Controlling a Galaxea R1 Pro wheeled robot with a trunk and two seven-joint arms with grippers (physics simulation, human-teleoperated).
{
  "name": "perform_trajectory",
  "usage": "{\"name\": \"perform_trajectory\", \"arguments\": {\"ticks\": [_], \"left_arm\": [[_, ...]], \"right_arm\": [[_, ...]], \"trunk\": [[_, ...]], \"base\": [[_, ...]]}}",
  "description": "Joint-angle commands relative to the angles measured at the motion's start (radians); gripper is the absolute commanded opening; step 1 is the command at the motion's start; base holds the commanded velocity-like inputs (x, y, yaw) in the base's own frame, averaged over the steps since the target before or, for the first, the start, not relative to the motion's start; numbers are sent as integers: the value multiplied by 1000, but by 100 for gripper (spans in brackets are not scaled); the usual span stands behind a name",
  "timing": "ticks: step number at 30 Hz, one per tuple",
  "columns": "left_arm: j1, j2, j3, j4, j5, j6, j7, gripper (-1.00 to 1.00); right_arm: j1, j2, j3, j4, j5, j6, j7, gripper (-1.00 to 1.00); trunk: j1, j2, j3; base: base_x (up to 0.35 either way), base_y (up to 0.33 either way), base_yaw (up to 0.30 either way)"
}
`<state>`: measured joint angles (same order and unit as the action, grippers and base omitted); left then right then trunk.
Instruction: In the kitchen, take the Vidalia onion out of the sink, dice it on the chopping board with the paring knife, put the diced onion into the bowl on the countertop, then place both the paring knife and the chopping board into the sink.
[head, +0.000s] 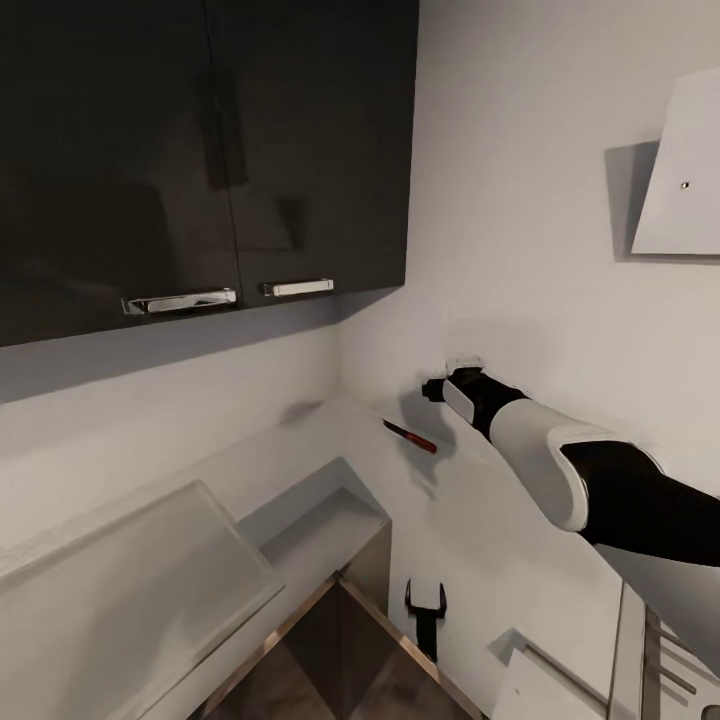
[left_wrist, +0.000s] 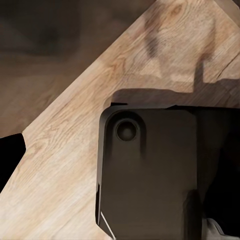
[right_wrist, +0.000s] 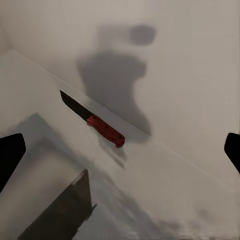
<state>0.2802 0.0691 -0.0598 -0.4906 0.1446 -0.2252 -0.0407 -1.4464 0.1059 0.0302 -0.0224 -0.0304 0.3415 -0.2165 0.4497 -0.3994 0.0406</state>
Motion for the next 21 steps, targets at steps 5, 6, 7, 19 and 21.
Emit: {"name": "perform_trajectory", "arguments": {"ticks": [5, 6, 7, 19, 21], "left_arm": [[1, 1, -6, 2, 10, -3, -1, 100], [1, 1, -6, 2, 10, -5, -1, 100], [1, 1, -6, 2, 10, -7, -1, 100], [1, 1, -6, 13, 10, -49, -1, 100], [1, 0, -6, 13, 10, -50, -1, 100]], "right_arm": [[20, -4, 3, -2, -3, 3, -2, 100], [28, -4, 3, -2, -3, 3, -1, 100], [31, -4, 3, -2, -4, 2, -1, 100], [47, -2, 2, -2, -5, -30, -2, 100], [47, -3, 2, -2, -5, -30, -3, 100]], "trunk": [[0, -1, 0], [0, -1, 0], [0, -1, 0], [0, -1, 0], [0, -1, 0]], "base": [[1, 1, 0], [43, 37, 0], [65, 52, 0], [218, 116, 0], [240, 99, 0]]}}
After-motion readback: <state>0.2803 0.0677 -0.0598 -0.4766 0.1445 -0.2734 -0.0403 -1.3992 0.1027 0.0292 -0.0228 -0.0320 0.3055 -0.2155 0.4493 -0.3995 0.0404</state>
